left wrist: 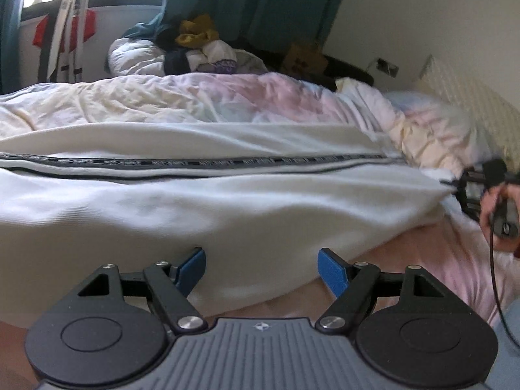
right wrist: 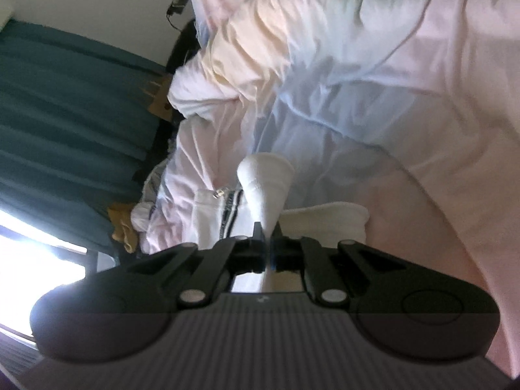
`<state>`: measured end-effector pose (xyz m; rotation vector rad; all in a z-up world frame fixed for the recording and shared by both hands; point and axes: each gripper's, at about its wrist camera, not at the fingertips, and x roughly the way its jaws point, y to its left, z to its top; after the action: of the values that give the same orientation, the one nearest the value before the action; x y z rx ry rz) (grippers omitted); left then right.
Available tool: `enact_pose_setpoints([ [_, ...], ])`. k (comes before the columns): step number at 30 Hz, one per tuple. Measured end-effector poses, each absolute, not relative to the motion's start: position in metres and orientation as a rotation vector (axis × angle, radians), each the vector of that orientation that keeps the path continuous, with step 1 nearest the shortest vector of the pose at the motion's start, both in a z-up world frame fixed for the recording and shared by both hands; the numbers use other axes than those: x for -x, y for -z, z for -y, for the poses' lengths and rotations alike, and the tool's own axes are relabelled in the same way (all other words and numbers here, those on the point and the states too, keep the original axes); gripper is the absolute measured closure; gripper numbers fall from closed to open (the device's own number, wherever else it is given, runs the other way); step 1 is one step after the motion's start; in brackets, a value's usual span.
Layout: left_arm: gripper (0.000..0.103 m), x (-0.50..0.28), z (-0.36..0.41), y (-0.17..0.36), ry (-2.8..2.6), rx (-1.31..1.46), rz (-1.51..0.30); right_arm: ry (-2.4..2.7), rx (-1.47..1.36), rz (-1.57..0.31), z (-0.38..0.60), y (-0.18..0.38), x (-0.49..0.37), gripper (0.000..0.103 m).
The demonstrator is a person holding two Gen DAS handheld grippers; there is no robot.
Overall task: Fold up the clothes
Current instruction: 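Hold the pant leg fabric with the right gripper and smooth it down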
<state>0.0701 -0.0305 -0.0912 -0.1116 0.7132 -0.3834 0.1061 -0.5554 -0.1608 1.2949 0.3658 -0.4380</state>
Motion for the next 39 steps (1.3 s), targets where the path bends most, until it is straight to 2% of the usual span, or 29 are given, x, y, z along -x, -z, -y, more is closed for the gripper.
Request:
enact_pose_setpoints([
  [9, 0.024, -0.077, 0.012, 0.084, 0.327, 0.196, -0.691, 0.501, -1.430, -0.485, 0.567, 0.190, -0.097, 0.097],
  [17, 0.024, -0.077, 0.006, 0.081, 0.311, 0.232, -0.680, 0.433, -1.410, -0.483, 0.565, 0.176, -0.086, 0.095],
  [21, 0.024, -0.075, 0.004, 0.078, 0.305, 0.251, -0.667, 0.423, -1.491, -0.496, 0.570, 0.178, -0.065, 0.092],
  [22, 0.023, -0.074, 0.003, 0.078, 0.306, 0.254, -0.665, 0.435, -1.503, -0.502, 0.571, 0.179, -0.062, 0.091],
  [24, 0.023, -0.073, 0.002, 0.078, 0.305, 0.263, -0.664, 0.442, -1.533, -0.511, 0.571, 0.183, -0.058, 0.076],
  [26, 0.023, -0.072, 0.000, 0.077, 0.304, 0.274, -0.662, 0.430, -1.550, -0.528, 0.568, 0.187, -0.062, 0.044],
  [28, 0.023, -0.073, -0.001, 0.077, 0.296, 0.284, -0.660, 0.425, -1.542, -0.551, 0.565, 0.189, -0.068, 0.035],
  [34, 0.023, -0.077, -0.010, 0.078, 0.254, 0.333, -0.655, 0.446, -1.417, -0.645, 0.558, 0.196, -0.105, 0.035],
  [39, 0.023, -0.082, -0.011, 0.083, 0.233, 0.330, -0.670, 0.435, -1.319, -0.590, 0.560, 0.200, -0.140, 0.034],
])
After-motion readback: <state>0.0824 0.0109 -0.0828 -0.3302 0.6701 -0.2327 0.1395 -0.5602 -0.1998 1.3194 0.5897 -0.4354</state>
